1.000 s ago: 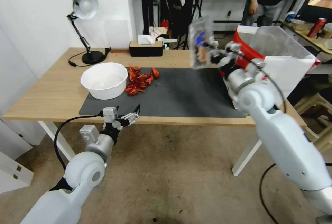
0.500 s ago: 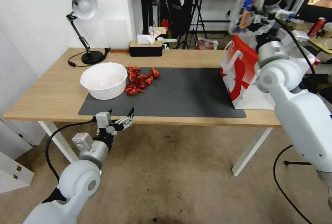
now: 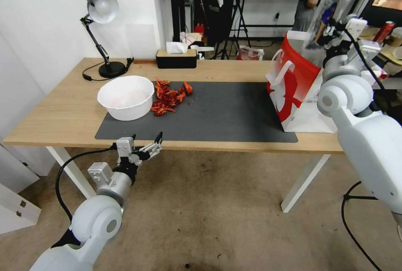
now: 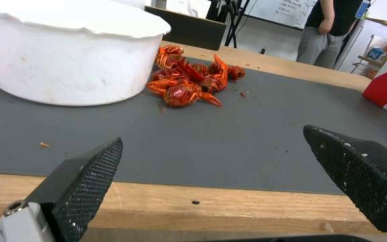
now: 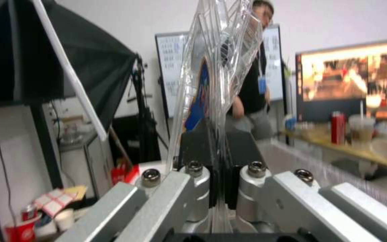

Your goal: Close the takeout container lid, then place the container into the takeout bag.

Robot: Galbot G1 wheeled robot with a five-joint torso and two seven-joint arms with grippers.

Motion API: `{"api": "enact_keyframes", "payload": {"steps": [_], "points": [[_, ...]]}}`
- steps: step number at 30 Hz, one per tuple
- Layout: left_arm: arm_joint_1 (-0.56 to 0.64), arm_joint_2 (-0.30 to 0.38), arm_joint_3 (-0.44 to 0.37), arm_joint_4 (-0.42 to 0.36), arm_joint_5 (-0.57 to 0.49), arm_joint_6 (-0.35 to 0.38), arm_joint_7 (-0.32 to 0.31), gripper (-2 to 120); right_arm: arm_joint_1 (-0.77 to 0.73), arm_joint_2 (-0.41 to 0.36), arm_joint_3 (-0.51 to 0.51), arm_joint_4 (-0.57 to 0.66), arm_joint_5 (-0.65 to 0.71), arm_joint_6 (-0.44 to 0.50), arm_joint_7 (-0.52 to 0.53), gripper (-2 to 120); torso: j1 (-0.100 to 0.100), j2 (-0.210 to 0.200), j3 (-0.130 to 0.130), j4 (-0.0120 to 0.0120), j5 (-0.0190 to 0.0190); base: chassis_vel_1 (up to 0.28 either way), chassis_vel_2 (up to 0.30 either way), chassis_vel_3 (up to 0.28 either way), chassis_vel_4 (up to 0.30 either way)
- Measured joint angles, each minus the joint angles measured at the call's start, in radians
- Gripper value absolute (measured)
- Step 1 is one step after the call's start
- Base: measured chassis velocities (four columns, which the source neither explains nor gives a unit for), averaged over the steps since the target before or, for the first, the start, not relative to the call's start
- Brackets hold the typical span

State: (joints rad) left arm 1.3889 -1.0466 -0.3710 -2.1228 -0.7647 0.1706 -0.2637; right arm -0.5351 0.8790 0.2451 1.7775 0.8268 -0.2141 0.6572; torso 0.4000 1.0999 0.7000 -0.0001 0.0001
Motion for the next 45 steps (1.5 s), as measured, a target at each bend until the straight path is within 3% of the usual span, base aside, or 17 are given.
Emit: {"api": "enact_keyframes", "payload": {"steps": [5, 23, 33, 39, 43, 45], "points": [[-0.007, 0.000, 0.003, 0.007, -0.009, 0.002, -0.004, 100, -0.020, 0.009, 0.014, 0.016, 0.059, -0.015, 0.031, 0, 0.000, 0.000, 0.000, 0.0000, -0.0001, 0.000, 0.000, 0.000, 0.000], [-0.003, 0.003, 0.002, 0.006, -0.022, 0.005, -0.029, 100, -0.051, 0.035, 0.025, 0.035, 0.110, -0.047, 0.061, 63, 0.000, 0.000, 0.000, 0.0000, -0.0001, 0.000, 0.000, 0.000, 0.000], [-0.015, 0.006, 0.000, 0.003, -0.030, 0.015, -0.038, 100, -0.051, 0.036, 0.025, 0.062, 0.124, 0.025, -0.066, 99, 0.000, 0.000, 0.000, 0.0001, -0.0001, 0.000, 0.000, 0.000, 0.000], [-0.012, 0.002, -0.007, 0.002, -0.021, 0.010, -0.037, 100, -0.056, 0.023, 0.022, 0.093, 0.125, 0.065, -0.173, 100, 0.000, 0.000, 0.000, 0.0001, -0.0002, 0.000, 0.000, 0.000, 0.000], [0.001, 0.002, -0.026, -0.007, -0.010, 0.020, -0.034, 100, -0.087, 0.008, 0.023, 0.131, 0.120, 0.086, -0.289, 100, 0.000, 0.000, 0.000, 0.0001, -0.0002, 0.000, 0.000, 0.000, 0.000], [0.016, 0.002, -0.047, -0.013, 0.015, 0.017, -0.018, 100, -0.131, -0.007, 0.029, 0.164, 0.088, 0.098, -0.402, 100, 0.000, 0.000, 0.000, 0.0003, -0.0003, 0.000, 0.000, 0.000, 0.000]]}}
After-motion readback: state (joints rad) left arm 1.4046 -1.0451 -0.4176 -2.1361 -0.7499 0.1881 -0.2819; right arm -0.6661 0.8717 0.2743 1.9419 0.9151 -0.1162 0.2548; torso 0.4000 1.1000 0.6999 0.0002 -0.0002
